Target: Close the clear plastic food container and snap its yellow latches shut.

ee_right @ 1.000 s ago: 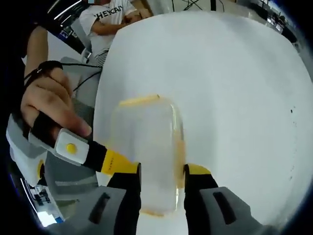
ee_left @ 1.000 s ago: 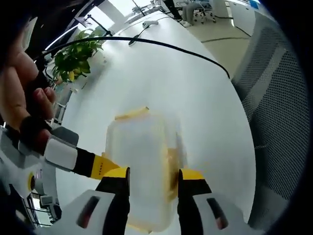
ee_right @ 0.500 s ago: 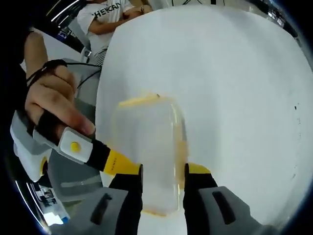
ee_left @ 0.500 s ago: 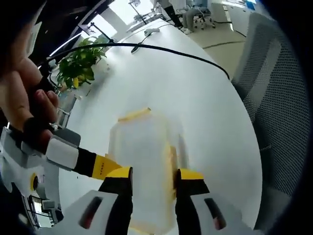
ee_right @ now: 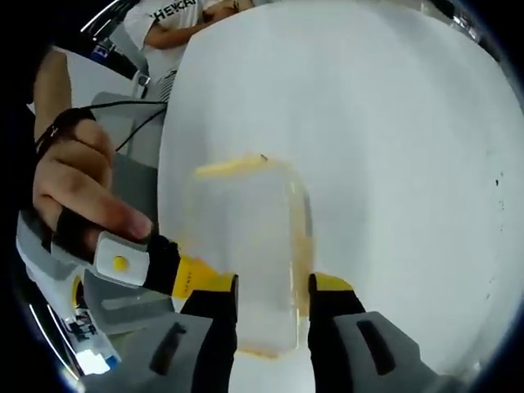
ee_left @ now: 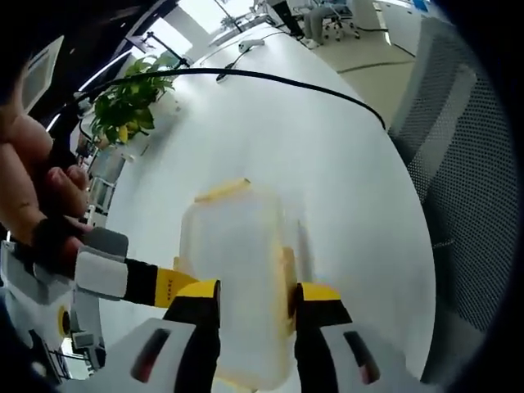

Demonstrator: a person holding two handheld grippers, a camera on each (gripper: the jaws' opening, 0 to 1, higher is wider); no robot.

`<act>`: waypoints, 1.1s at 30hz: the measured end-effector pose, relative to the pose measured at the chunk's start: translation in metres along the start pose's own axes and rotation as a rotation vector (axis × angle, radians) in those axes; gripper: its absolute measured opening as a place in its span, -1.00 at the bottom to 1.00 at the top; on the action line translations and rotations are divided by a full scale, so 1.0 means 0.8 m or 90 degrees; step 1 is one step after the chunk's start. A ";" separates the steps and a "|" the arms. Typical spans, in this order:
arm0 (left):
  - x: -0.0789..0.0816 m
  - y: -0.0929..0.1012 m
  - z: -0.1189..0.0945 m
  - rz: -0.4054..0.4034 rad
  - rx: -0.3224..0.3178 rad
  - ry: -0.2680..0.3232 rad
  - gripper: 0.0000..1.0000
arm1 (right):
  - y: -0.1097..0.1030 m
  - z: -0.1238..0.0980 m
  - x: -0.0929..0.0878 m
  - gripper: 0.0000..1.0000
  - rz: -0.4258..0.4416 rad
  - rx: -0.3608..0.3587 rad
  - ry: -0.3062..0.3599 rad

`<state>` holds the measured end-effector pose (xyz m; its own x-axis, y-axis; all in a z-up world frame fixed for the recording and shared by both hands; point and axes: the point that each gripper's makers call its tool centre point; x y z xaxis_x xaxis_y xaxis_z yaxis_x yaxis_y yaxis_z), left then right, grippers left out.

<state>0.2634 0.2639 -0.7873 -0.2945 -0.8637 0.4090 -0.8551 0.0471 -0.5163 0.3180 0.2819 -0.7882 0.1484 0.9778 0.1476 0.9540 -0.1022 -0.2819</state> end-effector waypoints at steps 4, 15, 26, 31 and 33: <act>0.002 0.000 0.001 0.007 -0.002 -0.015 -0.40 | 0.000 -0.002 -0.001 -0.39 -0.001 -0.009 0.018; 0.002 0.007 -0.002 0.014 -0.045 -0.052 -0.25 | -0.002 -0.006 0.005 -0.38 -0.061 -0.066 -0.012; 0.000 0.034 -0.005 0.027 -0.081 -0.064 0.35 | 0.000 -0.013 0.003 -0.39 -0.038 -0.138 0.067; 0.000 0.036 -0.006 0.020 -0.093 -0.061 0.40 | -0.001 -0.015 0.002 -0.39 -0.024 -0.157 0.107; 0.001 0.036 -0.007 0.016 -0.094 -0.064 0.40 | -0.002 -0.016 0.002 -0.39 -0.020 -0.165 0.124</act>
Point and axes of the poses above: the point that each gripper's makers call its tool centre point, and the gripper's own axes: z roughly forward along the fingers, y roughly to its right, x roughly out of its top, and after that the axes turned 4 degrees about y, right-handed
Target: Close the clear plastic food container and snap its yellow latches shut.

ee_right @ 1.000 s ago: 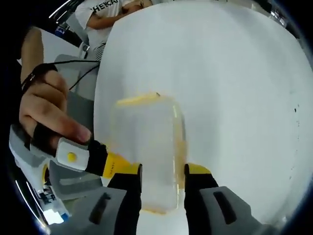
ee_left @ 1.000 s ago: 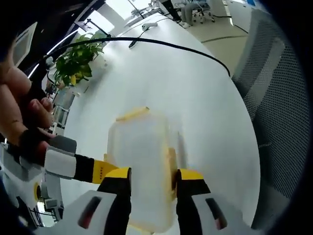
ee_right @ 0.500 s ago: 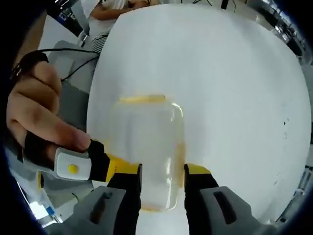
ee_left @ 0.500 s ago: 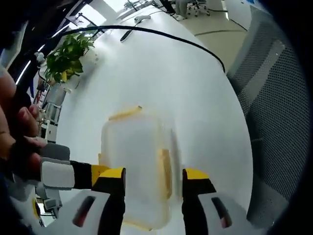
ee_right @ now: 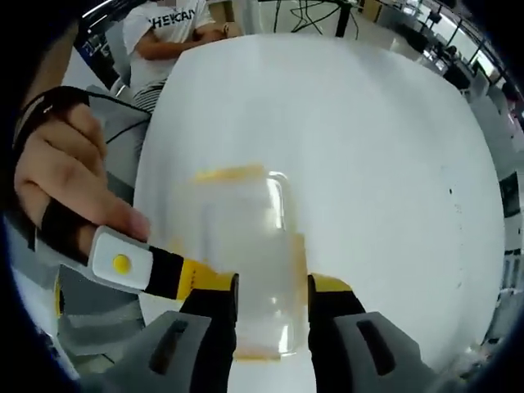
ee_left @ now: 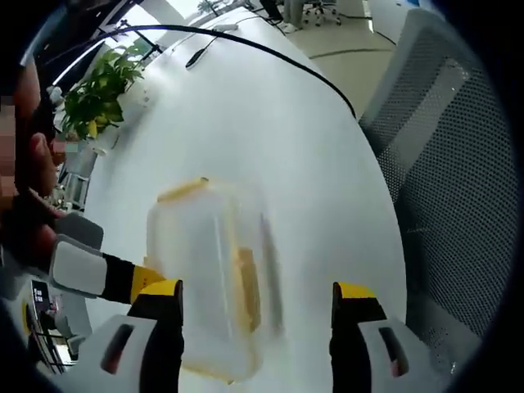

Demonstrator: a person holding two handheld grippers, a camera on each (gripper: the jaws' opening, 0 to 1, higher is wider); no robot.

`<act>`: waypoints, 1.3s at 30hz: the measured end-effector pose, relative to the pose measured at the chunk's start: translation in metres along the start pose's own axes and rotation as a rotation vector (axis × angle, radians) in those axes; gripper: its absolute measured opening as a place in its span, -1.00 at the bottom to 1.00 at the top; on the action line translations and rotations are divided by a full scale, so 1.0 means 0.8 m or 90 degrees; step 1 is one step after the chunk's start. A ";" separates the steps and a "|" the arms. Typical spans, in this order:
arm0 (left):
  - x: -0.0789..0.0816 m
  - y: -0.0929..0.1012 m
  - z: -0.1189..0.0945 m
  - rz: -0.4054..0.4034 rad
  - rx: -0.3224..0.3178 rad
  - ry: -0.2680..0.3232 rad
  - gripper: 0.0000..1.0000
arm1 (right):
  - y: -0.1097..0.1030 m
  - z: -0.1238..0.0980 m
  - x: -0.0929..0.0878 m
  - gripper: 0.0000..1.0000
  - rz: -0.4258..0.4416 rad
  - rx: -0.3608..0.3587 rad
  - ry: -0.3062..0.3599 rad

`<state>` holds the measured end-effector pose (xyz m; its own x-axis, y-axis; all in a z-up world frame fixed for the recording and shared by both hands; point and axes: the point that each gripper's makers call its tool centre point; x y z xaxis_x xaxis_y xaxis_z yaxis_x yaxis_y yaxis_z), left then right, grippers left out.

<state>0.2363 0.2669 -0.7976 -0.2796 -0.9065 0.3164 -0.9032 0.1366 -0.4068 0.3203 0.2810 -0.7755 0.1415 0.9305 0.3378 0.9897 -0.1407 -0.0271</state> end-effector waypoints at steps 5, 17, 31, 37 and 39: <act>0.005 -0.002 -0.002 -0.029 -0.009 0.019 0.39 | 0.002 -0.003 -0.002 -0.36 -0.001 -0.020 0.031; 0.002 -0.016 -0.015 -0.063 0.000 0.041 0.44 | 0.012 -0.019 -0.015 -0.11 0.076 -0.024 0.112; -0.021 -0.016 -0.020 -0.131 -0.043 0.039 0.80 | -0.010 -0.028 -0.034 0.52 0.049 -0.023 0.119; -0.025 -0.018 -0.022 -0.159 -0.055 0.042 0.97 | -0.026 -0.019 -0.039 0.90 -0.005 -0.030 0.109; -0.029 -0.015 -0.022 -0.170 -0.073 0.029 0.97 | -0.030 -0.015 -0.045 0.99 -0.019 -0.033 0.085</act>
Point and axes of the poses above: the point that each gripper's makers call its tool centre point, and the gripper's own axes: z roughly forward along the fingers, y roughly to its right, x roughly out of its top, and after that the axes turned 4 degrees about y, right-handed
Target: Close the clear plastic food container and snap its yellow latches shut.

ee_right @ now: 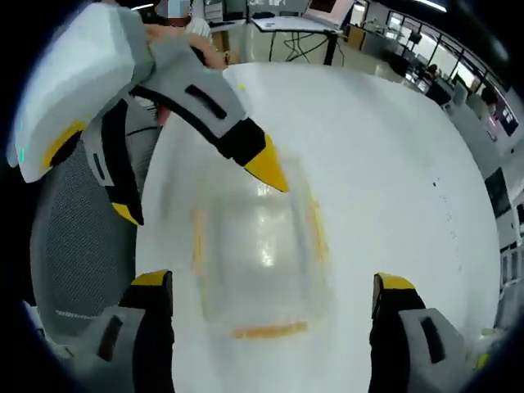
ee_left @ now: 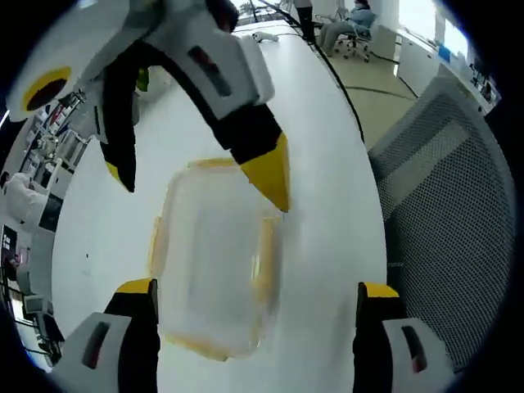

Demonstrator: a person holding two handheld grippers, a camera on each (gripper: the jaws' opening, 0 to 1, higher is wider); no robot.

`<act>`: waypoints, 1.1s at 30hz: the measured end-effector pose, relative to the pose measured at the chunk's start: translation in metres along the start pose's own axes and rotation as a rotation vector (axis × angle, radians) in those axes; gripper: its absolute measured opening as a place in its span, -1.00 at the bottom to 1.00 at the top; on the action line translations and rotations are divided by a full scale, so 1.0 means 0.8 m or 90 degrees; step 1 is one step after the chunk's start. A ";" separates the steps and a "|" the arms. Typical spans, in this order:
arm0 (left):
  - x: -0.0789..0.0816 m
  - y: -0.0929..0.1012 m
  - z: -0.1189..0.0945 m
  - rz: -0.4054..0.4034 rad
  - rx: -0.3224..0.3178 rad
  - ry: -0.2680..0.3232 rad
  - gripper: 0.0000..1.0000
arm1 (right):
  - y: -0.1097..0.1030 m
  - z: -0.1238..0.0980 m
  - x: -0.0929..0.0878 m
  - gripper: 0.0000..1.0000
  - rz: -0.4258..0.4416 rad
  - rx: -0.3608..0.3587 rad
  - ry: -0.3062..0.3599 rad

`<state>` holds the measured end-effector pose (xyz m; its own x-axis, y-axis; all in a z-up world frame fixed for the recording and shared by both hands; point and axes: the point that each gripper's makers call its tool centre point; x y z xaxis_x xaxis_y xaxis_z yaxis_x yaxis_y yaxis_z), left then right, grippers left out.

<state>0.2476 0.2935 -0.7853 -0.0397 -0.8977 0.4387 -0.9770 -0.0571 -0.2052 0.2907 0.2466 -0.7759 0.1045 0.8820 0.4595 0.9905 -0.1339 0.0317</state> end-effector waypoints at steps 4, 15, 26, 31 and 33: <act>-0.008 -0.011 0.001 0.012 0.003 -0.020 0.98 | -0.005 0.004 -0.008 0.99 -0.051 -0.002 -0.032; -0.030 -0.042 0.015 0.038 0.013 -0.074 0.98 | -0.007 0.016 -0.022 0.99 -0.091 -0.002 -0.082; -0.040 -0.051 0.032 0.040 0.002 -0.104 0.98 | -0.005 0.023 -0.036 0.94 -0.072 -0.007 -0.107; -0.038 -0.053 0.038 0.045 0.002 -0.098 0.98 | -0.007 0.023 -0.036 0.81 -0.073 -0.002 -0.095; -0.039 -0.054 0.041 0.052 0.006 -0.106 0.98 | -0.007 0.024 -0.037 0.77 -0.074 -0.003 -0.096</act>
Point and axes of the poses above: the point that each gripper's makers call its tool centre point, and the gripper's own axes: z roughly forward along the fingers, y roughly to its right, x roughly out of its top, and after that the axes turned 4 degrees about y, right-handed
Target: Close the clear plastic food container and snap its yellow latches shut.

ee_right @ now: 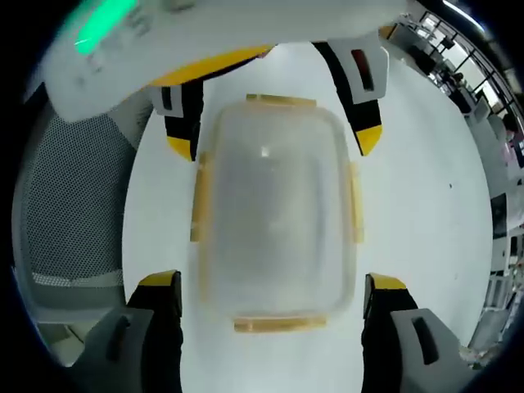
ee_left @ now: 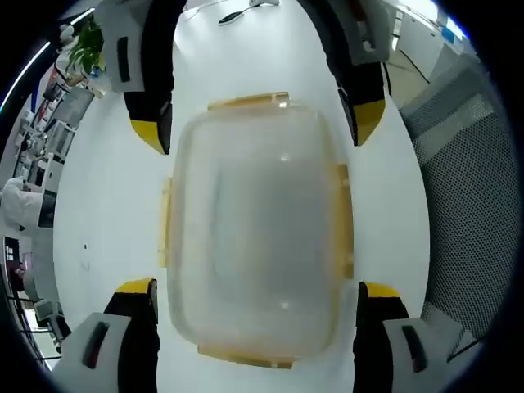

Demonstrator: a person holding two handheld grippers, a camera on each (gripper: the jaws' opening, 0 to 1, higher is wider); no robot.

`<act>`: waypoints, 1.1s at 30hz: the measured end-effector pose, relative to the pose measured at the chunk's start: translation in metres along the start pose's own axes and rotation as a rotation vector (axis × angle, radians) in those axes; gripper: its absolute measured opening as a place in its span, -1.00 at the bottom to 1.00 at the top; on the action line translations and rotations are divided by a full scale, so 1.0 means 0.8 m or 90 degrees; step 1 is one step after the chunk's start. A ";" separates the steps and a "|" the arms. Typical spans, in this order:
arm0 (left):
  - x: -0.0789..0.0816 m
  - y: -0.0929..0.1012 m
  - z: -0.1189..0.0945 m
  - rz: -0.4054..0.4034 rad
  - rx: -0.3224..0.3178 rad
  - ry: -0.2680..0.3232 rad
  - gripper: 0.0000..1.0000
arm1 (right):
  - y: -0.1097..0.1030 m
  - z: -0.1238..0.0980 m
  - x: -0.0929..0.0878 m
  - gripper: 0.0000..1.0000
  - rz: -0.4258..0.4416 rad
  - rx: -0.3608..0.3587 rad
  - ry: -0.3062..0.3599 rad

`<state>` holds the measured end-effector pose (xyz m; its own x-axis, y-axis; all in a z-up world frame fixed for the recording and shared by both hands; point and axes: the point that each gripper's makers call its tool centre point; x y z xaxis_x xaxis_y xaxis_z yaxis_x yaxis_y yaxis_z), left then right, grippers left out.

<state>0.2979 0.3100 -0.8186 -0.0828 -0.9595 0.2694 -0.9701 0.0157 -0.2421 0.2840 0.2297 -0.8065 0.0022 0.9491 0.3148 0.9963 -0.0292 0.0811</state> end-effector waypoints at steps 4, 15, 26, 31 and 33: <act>-0.001 0.003 0.004 -0.003 -0.007 -0.002 0.90 | 0.004 0.000 -0.001 0.68 -0.002 -0.016 0.001; -0.005 -0.001 0.008 0.010 0.000 -0.009 0.76 | 0.005 0.001 -0.004 0.50 0.006 -0.004 0.020; -0.004 -0.001 0.010 0.002 0.001 0.006 0.76 | 0.004 0.002 -0.004 0.48 0.008 0.009 0.014; -0.004 -0.001 0.010 0.002 0.019 0.018 0.76 | 0.003 0.002 -0.004 0.48 0.007 0.005 0.016; -0.004 -0.002 0.010 -0.002 0.019 0.026 0.76 | 0.004 0.002 -0.004 0.48 0.006 0.006 0.017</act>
<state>0.3015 0.3108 -0.8264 -0.0892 -0.9473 0.3076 -0.9632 0.0035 -0.2686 0.2872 0.2271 -0.8088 0.0087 0.9403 0.3402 0.9970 -0.0342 0.0691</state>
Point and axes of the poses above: the point that each gripper's makers call its tool centre point, and the gripper's own axes: z roughly forward along the fingers, y roughly to its right, x roughly out of its top, and after that the axes turned 4 degrees about y, right-handed
